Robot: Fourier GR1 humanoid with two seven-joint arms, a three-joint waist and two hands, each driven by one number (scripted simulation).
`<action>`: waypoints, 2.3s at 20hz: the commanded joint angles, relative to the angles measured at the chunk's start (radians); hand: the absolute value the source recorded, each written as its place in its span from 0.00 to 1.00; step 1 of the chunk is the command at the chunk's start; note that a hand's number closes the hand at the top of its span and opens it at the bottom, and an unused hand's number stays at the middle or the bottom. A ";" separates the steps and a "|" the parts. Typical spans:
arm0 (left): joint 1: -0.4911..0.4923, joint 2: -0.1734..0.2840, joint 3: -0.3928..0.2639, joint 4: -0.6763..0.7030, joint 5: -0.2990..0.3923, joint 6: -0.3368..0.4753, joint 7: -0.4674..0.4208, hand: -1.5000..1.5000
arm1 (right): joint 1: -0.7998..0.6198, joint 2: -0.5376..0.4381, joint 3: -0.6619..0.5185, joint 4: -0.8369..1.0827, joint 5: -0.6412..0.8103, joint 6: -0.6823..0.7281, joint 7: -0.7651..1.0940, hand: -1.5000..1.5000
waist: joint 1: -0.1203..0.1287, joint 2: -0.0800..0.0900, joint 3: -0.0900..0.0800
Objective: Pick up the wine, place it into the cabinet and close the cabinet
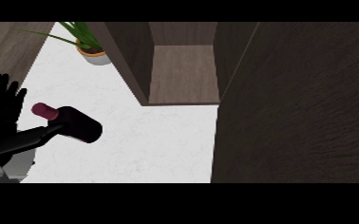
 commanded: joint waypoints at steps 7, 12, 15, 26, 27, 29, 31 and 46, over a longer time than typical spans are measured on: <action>-0.028 0.038 0.064 0.278 0.014 -0.053 -0.185 0.00 | 0.017 0.006 0.036 -0.238 -0.025 -0.038 0.114 0.00 | -0.001 0.000 -0.001; -0.022 0.018 0.063 0.380 -0.011 -0.046 -0.283 0.00 | 0.029 -0.020 -0.010 -0.227 -0.073 -0.005 0.093 0.00 | 0.001 0.001 0.000; -0.006 0.037 0.072 0.382 0.032 -0.092 -0.254 0.00 | 0.045 -0.011 0.026 -0.227 -0.030 -0.013 0.094 0.00 | 0.006 -0.001 0.000; -0.065 0.035 0.081 0.711 0.017 -0.153 -0.505 0.00 | 0.065 -0.015 -0.023 -0.241 -0.072 -0.001 0.068 0.00 | -0.003 0.000 0.000; -0.103 0.065 0.098 0.733 0.024 -0.148 -0.466 0.00 | 0.113 -0.054 -0.062 -0.282 -0.150 0.041 0.071 0.00 | -0.016 -0.001 0.001; -0.094 0.064 0.088 0.779 0.025 -0.185 -0.514 0.00 | 0.060 -0.036 -0.035 -0.273 -0.110 0.007 0.117 0.00 | -0.004 0.001 -0.001; -0.045 0.016 0.074 0.786 0.007 -0.168 -0.590 0.00 | 0.090 -0.023 -0.015 -0.253 -0.079 0.007 0.074 0.00 | -0.001 -0.001 0.000; -0.165 -0.010 0.155 1.012 0.125 -0.195 -0.702 0.00 | 0.070 -0.030 0.002 -0.258 -0.075 0.012 0.078 0.00 | -0.009 0.000 0.000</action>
